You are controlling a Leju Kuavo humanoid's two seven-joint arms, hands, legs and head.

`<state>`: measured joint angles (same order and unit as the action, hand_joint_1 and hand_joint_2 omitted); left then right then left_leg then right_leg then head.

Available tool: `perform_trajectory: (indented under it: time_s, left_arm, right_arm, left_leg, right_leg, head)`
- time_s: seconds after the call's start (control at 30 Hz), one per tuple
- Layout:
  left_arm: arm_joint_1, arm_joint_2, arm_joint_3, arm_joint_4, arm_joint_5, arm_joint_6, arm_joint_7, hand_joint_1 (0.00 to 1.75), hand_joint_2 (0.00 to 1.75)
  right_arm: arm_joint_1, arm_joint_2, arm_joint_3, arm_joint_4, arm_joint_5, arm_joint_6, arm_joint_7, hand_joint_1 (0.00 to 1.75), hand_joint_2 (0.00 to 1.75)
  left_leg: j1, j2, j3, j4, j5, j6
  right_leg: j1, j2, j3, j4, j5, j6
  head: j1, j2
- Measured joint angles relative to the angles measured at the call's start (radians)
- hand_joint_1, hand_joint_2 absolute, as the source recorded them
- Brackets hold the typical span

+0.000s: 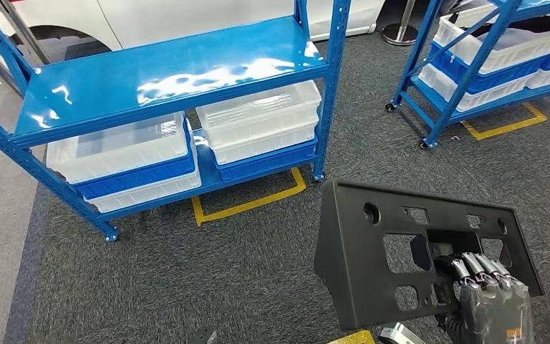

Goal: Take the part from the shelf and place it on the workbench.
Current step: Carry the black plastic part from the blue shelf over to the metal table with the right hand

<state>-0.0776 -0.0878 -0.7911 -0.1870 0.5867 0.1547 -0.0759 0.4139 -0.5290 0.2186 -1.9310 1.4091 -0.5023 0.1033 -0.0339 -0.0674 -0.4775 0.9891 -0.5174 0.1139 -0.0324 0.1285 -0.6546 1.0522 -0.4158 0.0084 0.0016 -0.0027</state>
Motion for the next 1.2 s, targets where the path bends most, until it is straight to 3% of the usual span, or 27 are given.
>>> perform_trajectory:
  time_s: [0.07,0.13,0.2,0.23,0.27,0.33,0.4,0.43,0.5,0.6,0.7,0.73,0.87,0.93,1.2]
  left_arm:
    - [0.003,-0.003,-0.010,0.002,0.002,-0.005,-0.029,0.00,1.75]
    - [0.006,-0.006,-0.018,0.006,0.001,-0.019,-0.045,0.00,1.75]
    - [0.006,-0.006,-0.028,0.009,0.003,-0.036,-0.039,0.00,1.75]
    - [0.006,-0.003,-0.031,0.012,0.008,-0.047,-0.033,0.00,1.75]
    - [0.005,0.005,-0.033,0.014,0.017,-0.061,-0.024,0.00,1.75]
    - [0.001,0.027,-0.032,0.018,0.040,-0.084,-0.010,0.00,1.75]
    - [-0.004,0.047,-0.030,0.021,0.061,-0.089,0.006,0.00,1.75]
    - [-0.007,0.055,-0.028,0.023,0.070,-0.081,0.019,0.00,1.75]
    - [-0.012,0.062,-0.027,0.024,0.078,-0.057,0.059,0.00,1.75]
    - [-0.024,0.076,-0.029,0.025,0.073,-0.028,0.137,0.00,1.75]
    - [-0.016,0.105,-0.036,0.035,0.077,0.002,0.211,0.00,1.75]
    - [-0.003,0.114,-0.038,0.041,0.085,0.014,0.229,0.00,1.75]
    - [0.044,0.156,-0.040,0.060,0.147,0.077,0.270,0.00,1.75]
    - [0.051,0.176,-0.039,0.068,0.177,0.104,0.290,0.00,1.75]
    - [0.062,0.225,-0.031,0.091,0.226,0.128,0.330,0.00,1.75]
  right_arm:
    - [0.025,-0.023,0.004,-0.025,-0.001,-0.005,0.027,1.75,1.75]
    - [0.029,-0.041,0.006,-0.039,-0.010,-0.009,0.034,1.75,1.75]
    - [0.023,-0.053,0.008,-0.043,-0.032,-0.007,0.015,1.75,1.75]
    - [0.015,-0.058,0.009,-0.042,-0.048,-0.005,-0.005,1.75,1.75]
    - [0.004,-0.065,0.010,-0.040,-0.067,-0.003,-0.030,1.75,1.75]
    - [-0.016,-0.075,0.006,-0.035,-0.099,-0.001,-0.074,1.75,1.75]
    - [-0.020,-0.081,-0.005,-0.033,-0.110,-0.003,-0.093,1.75,1.75]
    - [-0.017,-0.082,-0.012,-0.034,-0.110,-0.003,-0.095,1.75,1.75]
    - [-0.009,-0.082,-0.027,-0.038,-0.104,-0.004,-0.095,1.75,1.75]
    - [-0.003,-0.081,-0.043,-0.043,-0.101,-0.003,-0.096,1.75,1.75]
    - [-0.007,-0.080,-0.051,-0.042,-0.110,-0.002,-0.106,1.75,1.75]
    - [-0.009,-0.080,-0.053,-0.042,-0.114,-0.002,-0.111,1.75,1.75]
    - [-0.019,-0.077,-0.061,-0.031,-0.121,0.000,-0.128,1.75,1.75]
    - [-0.032,-0.073,-0.062,-0.023,-0.121,0.000,-0.134,1.75,1.75]
    - [-0.064,-0.058,-0.062,0.008,-0.132,0.000,-0.139,1.75,1.75]
  left_leg:
    - [0.007,0.028,0.020,-0.050,0.028,-0.005]
    - [0.014,0.054,0.023,-0.071,0.045,-0.016]
    - [0.015,0.077,0.010,-0.063,0.045,-0.029]
    - [0.017,0.086,0.002,-0.054,0.042,-0.036]
    - [0.019,0.094,-0.005,-0.044,0.039,-0.043]
    - [0.026,0.106,-0.019,-0.016,0.028,-0.062]
    - [0.027,0.110,-0.031,0.013,0.013,-0.080]
    - [0.026,0.110,-0.033,0.020,0.007,-0.084]
    - [0.025,0.109,-0.034,0.023,-0.001,-0.074]
    - [0.025,0.111,-0.033,0.019,0.003,-0.048]
    - [0.025,0.110,-0.032,0.015,0.009,-0.045]
    - [0.026,0.110,-0.032,0.015,0.011,-0.051]
    - [0.032,0.109,-0.036,0.015,0.018,-0.093]
    - [0.034,0.106,-0.039,0.014,0.019,-0.104]
    - [0.031,0.104,-0.042,0.018,0.018,-0.110]
  right_leg:
    - [0.009,-0.042,-0.013,0.025,-0.021,0.006]
    - [0.011,-0.101,-0.052,0.118,-0.085,0.013]
    - [0.000,-0.123,-0.085,0.210,-0.132,0.027]
    - [-0.006,-0.127,-0.081,0.220,-0.132,0.034]
    - [-0.012,-0.129,-0.058,0.194,-0.118,0.041]
    - [-0.019,-0.133,0.021,0.083,-0.082,0.052]
    - [-0.018,-0.133,0.064,0.015,-0.070,0.043]
    - [-0.016,-0.133,0.063,0.014,-0.074,0.034]
    - [-0.016,-0.135,0.064,0.011,-0.071,0.022]
    - [-0.014,-0.137,0.063,0.010,-0.068,0.016]
    - [-0.010,-0.134,0.063,0.011,-0.067,0.010]
    - [-0.007,-0.132,0.062,0.011,-0.067,0.008]
    - [0.000,-0.132,0.056,0.011,-0.068,0.005]
    - [0.001,-0.137,0.056,0.011,-0.068,0.005]
    - [0.000,-0.139,0.058,0.011,-0.065,0.007]
  head:
    - [0.001,0.000]
    - [0.002,0.000]
    - [0.002,0.000]
    - [0.002,0.000]
    - [0.002,0.000]
    - [0.002,0.000]
    - [0.002,0.000]
    - [0.002,0.000]
    - [0.001,0.000]
    - [0.001,0.000]
    - [0.001,0.000]
    - [0.001,0.000]
    - [0.001,0.000]
    - [0.001,0.000]
    - [0.001,0.000]
